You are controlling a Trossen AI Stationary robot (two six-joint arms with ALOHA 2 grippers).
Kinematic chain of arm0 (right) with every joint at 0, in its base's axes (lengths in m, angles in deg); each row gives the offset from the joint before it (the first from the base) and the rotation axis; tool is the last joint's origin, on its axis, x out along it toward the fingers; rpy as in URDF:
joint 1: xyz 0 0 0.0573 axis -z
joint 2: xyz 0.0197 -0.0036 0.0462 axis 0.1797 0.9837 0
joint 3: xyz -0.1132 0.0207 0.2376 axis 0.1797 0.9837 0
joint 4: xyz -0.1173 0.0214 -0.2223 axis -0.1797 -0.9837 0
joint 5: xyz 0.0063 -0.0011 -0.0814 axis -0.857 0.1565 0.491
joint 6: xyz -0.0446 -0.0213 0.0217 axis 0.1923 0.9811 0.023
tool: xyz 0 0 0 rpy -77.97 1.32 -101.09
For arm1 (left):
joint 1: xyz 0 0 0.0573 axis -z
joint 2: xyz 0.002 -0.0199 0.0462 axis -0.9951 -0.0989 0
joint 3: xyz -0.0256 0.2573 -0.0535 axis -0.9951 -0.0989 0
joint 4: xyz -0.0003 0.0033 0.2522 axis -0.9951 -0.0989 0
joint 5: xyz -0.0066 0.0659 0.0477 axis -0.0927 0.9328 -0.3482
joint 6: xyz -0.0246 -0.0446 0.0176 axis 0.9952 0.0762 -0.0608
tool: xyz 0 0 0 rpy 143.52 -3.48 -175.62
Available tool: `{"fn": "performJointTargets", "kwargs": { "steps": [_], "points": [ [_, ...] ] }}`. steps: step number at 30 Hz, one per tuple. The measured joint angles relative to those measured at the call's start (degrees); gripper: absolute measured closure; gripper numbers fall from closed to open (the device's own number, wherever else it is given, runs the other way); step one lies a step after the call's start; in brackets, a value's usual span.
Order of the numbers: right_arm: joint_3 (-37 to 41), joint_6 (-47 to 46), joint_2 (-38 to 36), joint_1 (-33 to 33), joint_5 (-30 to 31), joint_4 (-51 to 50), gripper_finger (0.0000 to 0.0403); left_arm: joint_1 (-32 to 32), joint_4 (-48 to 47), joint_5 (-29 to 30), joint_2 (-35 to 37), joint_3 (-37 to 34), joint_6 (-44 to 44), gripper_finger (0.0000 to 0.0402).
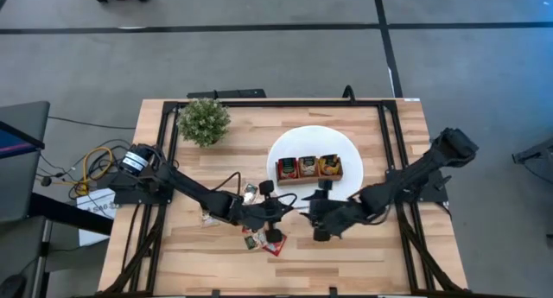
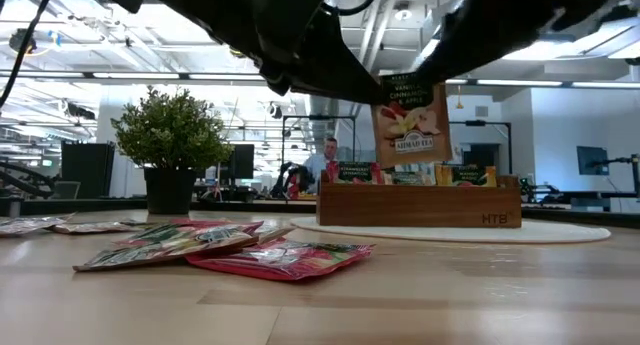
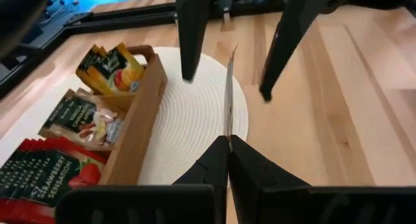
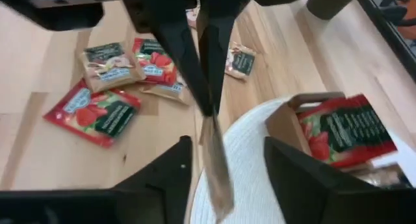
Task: Pick & Place Tea
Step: Put the brown tea bag into the middle section of the wooden organizer
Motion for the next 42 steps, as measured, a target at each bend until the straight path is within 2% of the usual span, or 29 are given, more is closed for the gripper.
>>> {"fn": "performJointTargets", "kwargs": {
  "steps": [5, 9, 10, 16, 18, 20, 24, 29, 36, 42],
  "points": [
    [-5.59, 3.05, 5.24, 0.89, -0.2, -2.29, 0.0299, 0.04, -0.37, -0.41, 0.0, 0.0, 0.13, 0.0401],
    [-7.53, 3.66, 6.65, 0.81, -0.21, -4.11, 0.0382, 0.04, -0.33, -0.47, 0.0, 0.0, 0.52, 0.0402],
    [-7.54, 3.68, 6.56, 0.81, -0.05, -4.76, 0.0392, 0.04, -0.4, -0.48, 0.0, 0.0, 0.85, 0.0401],
    [-7.42, 4.21, 3.44, 2.8, 0.69, -10.69, 0.0401, 0.43, -5.58, 1.58, 1.11, -0.02, -0.8, 0.0374],
    [-6.23, 5.75, 1.02, 5.26, 1.51, -13.95, 0.04, 0.99, -8.27, 4.79, 3.03, -0.02, -0.14, 0.0355],
    [-3.97, 9.84, -1.72, 8.97, 0.41, -12.02, 0.0402, 1.9, -12.02, 9.38, 5.36, 0.04, 1.33, 0.0334],
    [2.98, 18.66, -7.66, 18.46, -7.66, -4.38, 0.0402, 3.95, -20.42, 15.93, 9.93, 0.0, 3.63, 0.0304],
    [9.75, 23.28, -11.81, 27.78, -19.79, 4.12, 0.0402, 6.48, -25.55, 19.59, 13.5, -0.02, 6.9, 0.0294],
    [10.7, 23.72, -8.54, 30.7, -26.09, 6.34, 0.0403, 7.61, -25.83, 21.03, 14.08, -0.02, 6.39, 0.0296],
    [10.78, 24.25, -3.61, 30.69, -25.53, 6.47, 0.0403, 7.58, -26.31, 21.05, 14.08, -0.02, 6.73, 0.0296]
  ]
}}
